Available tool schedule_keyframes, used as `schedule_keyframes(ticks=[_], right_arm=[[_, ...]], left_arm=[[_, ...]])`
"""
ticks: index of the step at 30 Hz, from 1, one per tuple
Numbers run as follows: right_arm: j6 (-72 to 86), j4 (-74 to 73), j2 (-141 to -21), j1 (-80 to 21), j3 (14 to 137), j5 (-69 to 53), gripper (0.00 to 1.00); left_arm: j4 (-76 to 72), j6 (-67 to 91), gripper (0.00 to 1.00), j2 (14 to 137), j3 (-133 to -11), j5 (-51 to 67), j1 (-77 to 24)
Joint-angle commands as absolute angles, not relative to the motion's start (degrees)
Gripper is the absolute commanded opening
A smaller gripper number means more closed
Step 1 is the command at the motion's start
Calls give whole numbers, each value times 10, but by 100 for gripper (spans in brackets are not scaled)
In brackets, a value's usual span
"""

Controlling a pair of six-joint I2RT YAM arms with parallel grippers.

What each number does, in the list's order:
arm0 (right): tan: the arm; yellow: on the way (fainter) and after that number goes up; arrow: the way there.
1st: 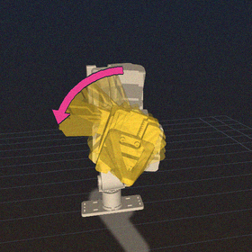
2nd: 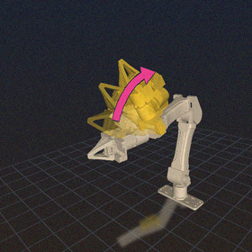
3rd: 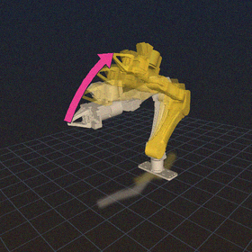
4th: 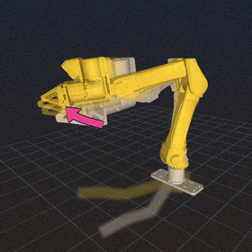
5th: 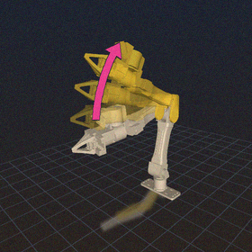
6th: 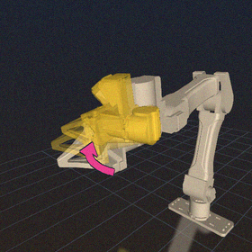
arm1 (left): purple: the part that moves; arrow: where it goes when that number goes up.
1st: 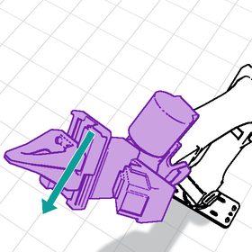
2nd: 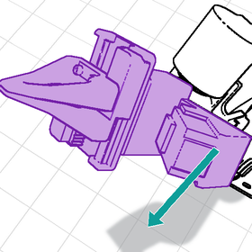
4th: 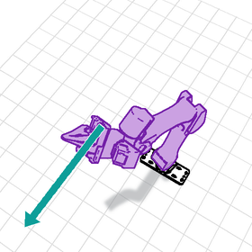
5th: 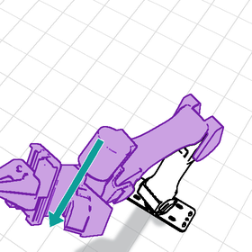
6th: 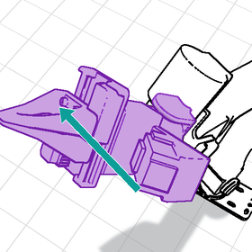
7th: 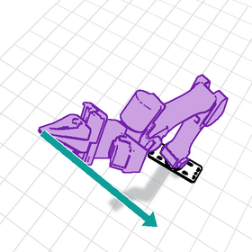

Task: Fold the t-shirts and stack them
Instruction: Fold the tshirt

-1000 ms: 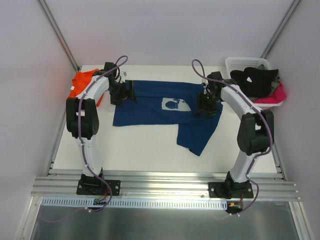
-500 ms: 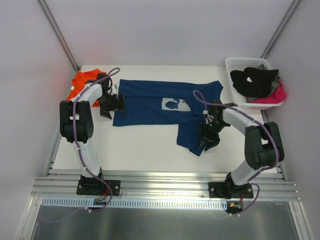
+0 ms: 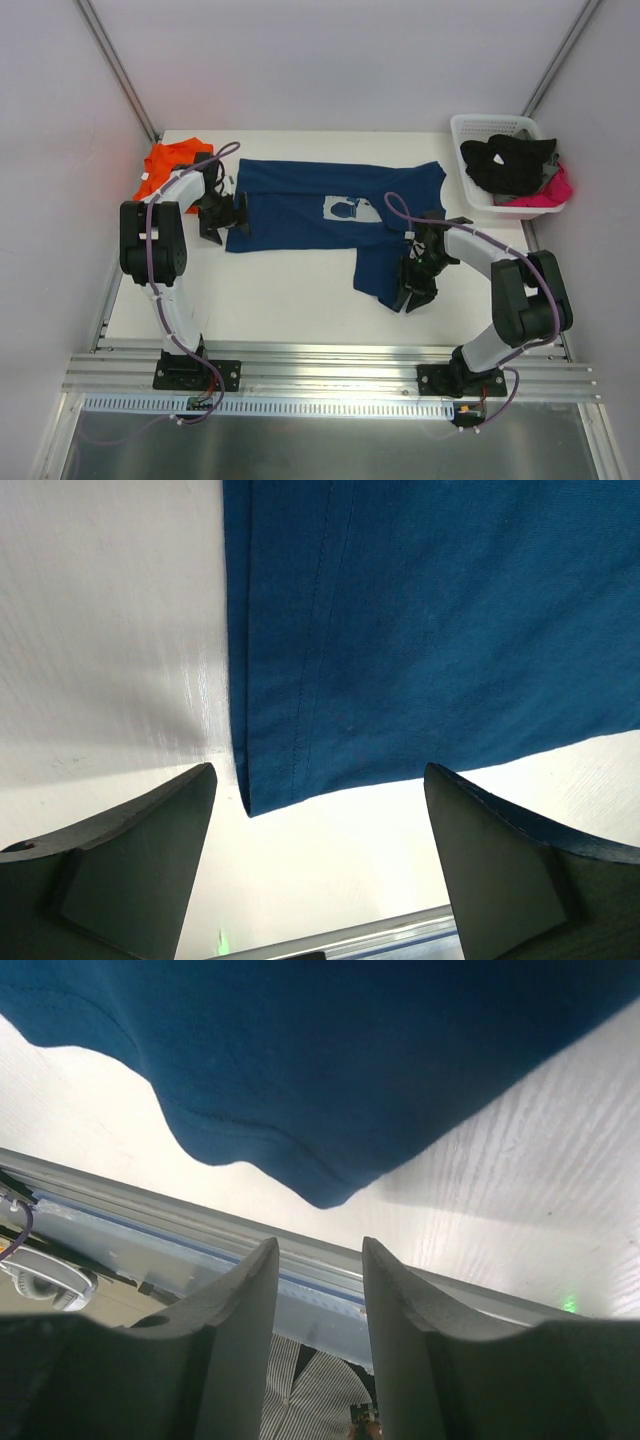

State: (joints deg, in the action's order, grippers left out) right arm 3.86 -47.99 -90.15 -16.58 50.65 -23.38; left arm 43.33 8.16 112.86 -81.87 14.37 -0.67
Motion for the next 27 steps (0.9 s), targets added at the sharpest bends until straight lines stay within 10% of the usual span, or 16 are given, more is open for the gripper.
schedule_keyframes(ticks=[1, 11, 21, 27], right_arm=[[47, -464, -919, -174, 520, -243, 42], [33, -461, -972, -175, 541, -226, 38], [26, -458, -969, -175, 533, -246, 1], [23, -467, -941, -175, 541, -238, 1]], left_arm=[[442, 82, 86, 1109, -838, 139, -4], [442, 91, 85, 1092, -860, 139, 17], [442, 83, 85, 1096, -880, 129, 28], [442, 84, 84, 1098, -857, 134, 43]])
